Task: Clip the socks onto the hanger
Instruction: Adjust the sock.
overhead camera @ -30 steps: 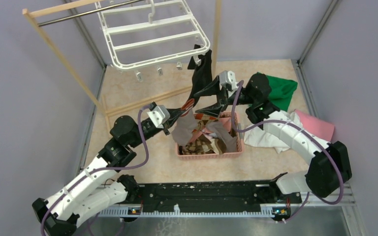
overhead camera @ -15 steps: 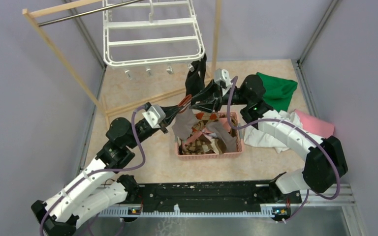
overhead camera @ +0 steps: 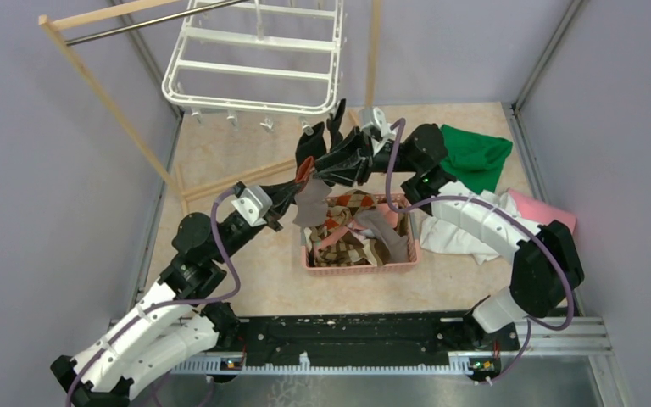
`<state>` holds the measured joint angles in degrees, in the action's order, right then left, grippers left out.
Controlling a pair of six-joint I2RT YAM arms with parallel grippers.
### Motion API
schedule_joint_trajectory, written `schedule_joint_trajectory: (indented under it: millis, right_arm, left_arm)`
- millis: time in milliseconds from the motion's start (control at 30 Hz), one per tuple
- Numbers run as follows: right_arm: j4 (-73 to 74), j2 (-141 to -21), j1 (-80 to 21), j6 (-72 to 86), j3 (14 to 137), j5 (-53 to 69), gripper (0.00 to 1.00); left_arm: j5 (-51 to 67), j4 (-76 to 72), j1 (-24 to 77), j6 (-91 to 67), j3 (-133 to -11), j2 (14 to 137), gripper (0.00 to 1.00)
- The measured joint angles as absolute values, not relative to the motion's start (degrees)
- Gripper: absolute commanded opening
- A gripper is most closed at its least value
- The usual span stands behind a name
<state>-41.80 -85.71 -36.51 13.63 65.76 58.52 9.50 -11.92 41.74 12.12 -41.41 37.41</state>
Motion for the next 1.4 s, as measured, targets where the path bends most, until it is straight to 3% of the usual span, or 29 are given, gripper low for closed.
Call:
schedule_joint_trajectory:
  millis: [67, 467, 833, 900, 1033, 1167, 1400]
  right_arm:
    - [-42.3, -86.1, -37.0, 14.0, 66.2, 58.8, 0.41]
    - [-41.3, -87.9, -39.6, 13.5, 68.4, 60.1, 0.46]
    - [-31.5, -87.7, -40.0, 0.6, 70.2, 50.1, 0.45]
    - [-28.7, -86.8, -40.8, -3.8, 69.7, 47.5, 0.42]
    - [-24.5, -83.2, -44.5, -11.9, 67.7, 42.9, 0.24]
    - [-23.1, -79.8, -50.7, -18.9, 66.2, 37.5, 0.13]
    - [-25.2, -80.5, -56.5, -22.3, 64.9, 26.9, 0.12]
  left_arm:
    - [9.0, -11.9, 41.7, 12.1, -41.1, 36.6, 0.00]
    - [8.5, -10.7, 41.7, 11.4, -41.2, 32.9, 0.00]
    - [3.2, 7.1, 41.7, 11.6, -44.7, 26.7, 0.00]
    - [1.2, 10.6, 41.7, 11.9, -46.1, 25.6, 0.00]
    - [-3.1, 15.7, 41.7, 12.5, -49.8, 25.5, 0.00]
    - [-6.4, 18.8, 41.7, 13.5, -52.9, 27.6, 0.00]
    - [-10.8, 23.1, 41.7, 15.2, -55.3, 30.5, 0.00]
